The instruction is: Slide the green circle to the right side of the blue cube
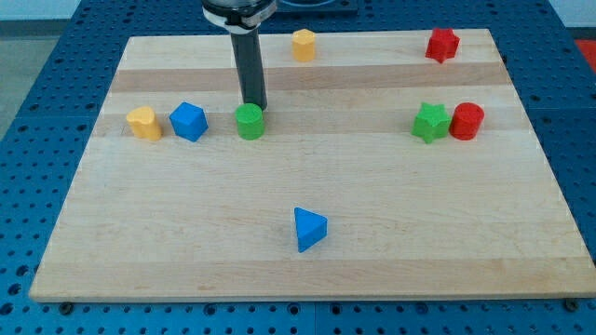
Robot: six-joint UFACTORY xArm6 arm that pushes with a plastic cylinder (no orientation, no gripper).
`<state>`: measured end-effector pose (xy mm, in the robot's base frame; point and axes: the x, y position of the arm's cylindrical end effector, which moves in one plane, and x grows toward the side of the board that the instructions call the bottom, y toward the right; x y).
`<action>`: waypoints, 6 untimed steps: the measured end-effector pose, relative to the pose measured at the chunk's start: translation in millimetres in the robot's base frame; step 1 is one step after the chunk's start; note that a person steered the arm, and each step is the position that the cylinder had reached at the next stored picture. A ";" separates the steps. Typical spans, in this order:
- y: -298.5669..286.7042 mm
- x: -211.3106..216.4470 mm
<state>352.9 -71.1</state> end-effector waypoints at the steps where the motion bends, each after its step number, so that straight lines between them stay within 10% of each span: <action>1: 30.2 -0.5; 6: 38.2 41.9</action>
<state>394.8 -32.9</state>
